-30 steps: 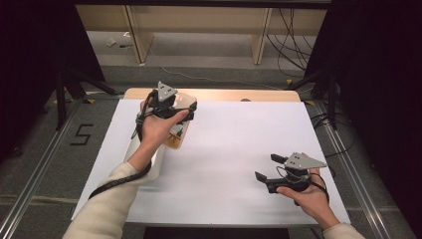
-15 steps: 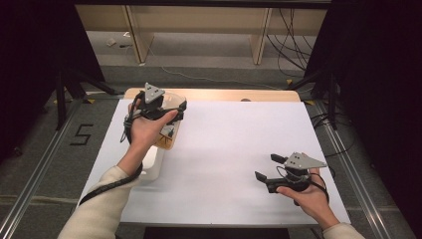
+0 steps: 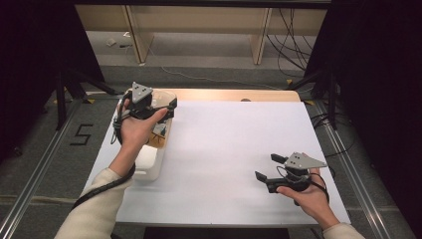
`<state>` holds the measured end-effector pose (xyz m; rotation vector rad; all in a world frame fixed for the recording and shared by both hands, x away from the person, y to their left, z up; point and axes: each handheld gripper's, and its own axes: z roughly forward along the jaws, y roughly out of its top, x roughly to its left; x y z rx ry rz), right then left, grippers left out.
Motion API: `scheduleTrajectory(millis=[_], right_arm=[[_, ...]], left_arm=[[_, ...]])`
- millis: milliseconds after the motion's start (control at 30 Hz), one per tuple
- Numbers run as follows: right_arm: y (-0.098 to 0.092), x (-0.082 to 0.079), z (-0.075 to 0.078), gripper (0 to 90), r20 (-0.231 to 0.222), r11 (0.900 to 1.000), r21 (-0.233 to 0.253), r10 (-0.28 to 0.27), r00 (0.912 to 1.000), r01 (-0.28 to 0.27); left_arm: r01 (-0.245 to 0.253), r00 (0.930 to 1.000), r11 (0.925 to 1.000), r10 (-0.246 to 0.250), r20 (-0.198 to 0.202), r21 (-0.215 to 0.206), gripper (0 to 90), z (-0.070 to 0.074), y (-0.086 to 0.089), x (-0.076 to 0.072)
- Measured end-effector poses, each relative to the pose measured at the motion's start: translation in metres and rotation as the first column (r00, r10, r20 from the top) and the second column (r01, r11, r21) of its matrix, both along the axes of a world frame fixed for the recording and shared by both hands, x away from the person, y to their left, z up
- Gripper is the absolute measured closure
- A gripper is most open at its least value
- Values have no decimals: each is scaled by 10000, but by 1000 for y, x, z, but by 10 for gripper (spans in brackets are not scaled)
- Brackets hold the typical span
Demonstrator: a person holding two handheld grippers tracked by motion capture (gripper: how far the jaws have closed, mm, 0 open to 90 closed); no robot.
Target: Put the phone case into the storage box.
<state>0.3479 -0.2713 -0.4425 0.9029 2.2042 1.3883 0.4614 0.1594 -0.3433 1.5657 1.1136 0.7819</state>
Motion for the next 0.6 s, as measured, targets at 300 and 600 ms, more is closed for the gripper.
scheduleTrajectory(millis=[300, 600], right_arm=[[0, 0, 0, 145, -16, 10000, -22, -19, 10000, 19], [0, 0, 0, 146, -10, 10000, -25, -15, 10000, 15]], left_arm=[[-329, 9995, 9993, 329, 0, -199, 113, -1, 14, -1], [-624, 9979, 9979, 627, 132, -188, 112, 1, 20, 2]])
